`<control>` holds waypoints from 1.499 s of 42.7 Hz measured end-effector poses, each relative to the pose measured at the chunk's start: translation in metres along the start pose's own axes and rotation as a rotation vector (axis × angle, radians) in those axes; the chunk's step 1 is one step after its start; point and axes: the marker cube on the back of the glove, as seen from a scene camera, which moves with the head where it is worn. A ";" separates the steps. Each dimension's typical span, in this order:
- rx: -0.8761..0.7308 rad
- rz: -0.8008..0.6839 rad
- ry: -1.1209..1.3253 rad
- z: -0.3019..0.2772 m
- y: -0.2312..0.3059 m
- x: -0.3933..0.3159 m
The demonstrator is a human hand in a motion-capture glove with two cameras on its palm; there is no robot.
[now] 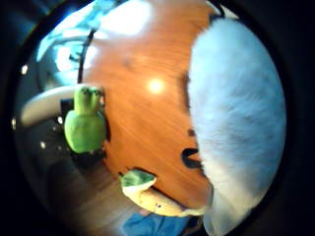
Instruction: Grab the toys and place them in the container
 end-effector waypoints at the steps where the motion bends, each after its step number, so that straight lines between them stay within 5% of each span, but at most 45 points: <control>1: 0.016 0.002 0.020 0.000 0.001 -0.003; 11: 0.079 0.073 0.048 -0.033 0.011 -0.009; 20: 0.203 0.092 -0.010 -0.142 0.045 -0.011; 28: 0.355 -0.198 -0.002 -0.243 0.118 -0.099; 34: 0.444 -0.107 0.102 -0.280 0.141 -0.173; 49: 0.445 -0.478 0.110 -0.247 0.171 -0.407; 64: 0.347 -0.527 -0.004 -0.179 0.153 -0.466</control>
